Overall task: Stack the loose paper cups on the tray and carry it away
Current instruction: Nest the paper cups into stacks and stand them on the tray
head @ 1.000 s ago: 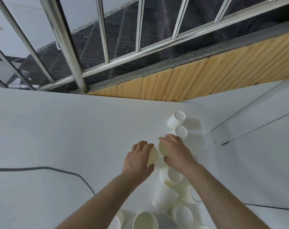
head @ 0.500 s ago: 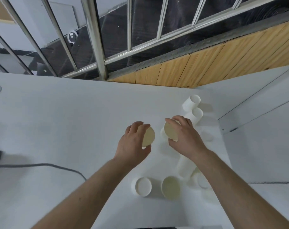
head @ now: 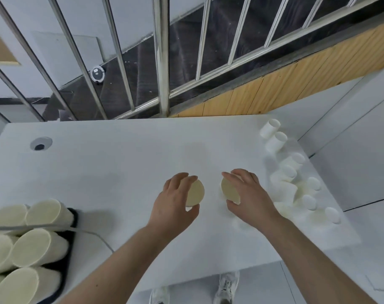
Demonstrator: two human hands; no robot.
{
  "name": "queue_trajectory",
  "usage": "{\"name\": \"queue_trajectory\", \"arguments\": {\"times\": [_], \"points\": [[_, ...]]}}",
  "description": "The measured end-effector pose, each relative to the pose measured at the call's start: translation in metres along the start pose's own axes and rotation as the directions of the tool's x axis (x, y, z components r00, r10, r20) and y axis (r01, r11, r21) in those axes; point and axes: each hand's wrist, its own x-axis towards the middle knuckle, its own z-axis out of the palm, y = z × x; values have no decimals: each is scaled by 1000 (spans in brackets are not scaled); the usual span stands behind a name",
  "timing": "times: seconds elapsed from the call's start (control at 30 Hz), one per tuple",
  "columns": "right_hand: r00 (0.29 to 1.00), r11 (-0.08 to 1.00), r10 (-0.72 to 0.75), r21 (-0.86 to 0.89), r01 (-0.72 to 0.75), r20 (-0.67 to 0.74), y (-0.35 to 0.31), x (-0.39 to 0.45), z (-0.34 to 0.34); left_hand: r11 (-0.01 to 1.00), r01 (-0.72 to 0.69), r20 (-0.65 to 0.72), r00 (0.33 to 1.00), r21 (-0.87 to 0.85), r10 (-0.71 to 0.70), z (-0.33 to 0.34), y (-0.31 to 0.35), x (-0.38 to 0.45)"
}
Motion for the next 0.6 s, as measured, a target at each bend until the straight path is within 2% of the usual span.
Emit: {"name": "queue_trajectory", "arguments": {"times": [0.2, 0.6], "points": [[1000, 1000, -14, 6, 14, -6, -58, -40, 11, 999, -39, -2, 999, -9, 39, -31, -27, -46], [989, 988, -144, 54, 145, -18, -115, -91, 32, 1000, 18, -91, 996, -17, -19, -61, -30, -133]]}}
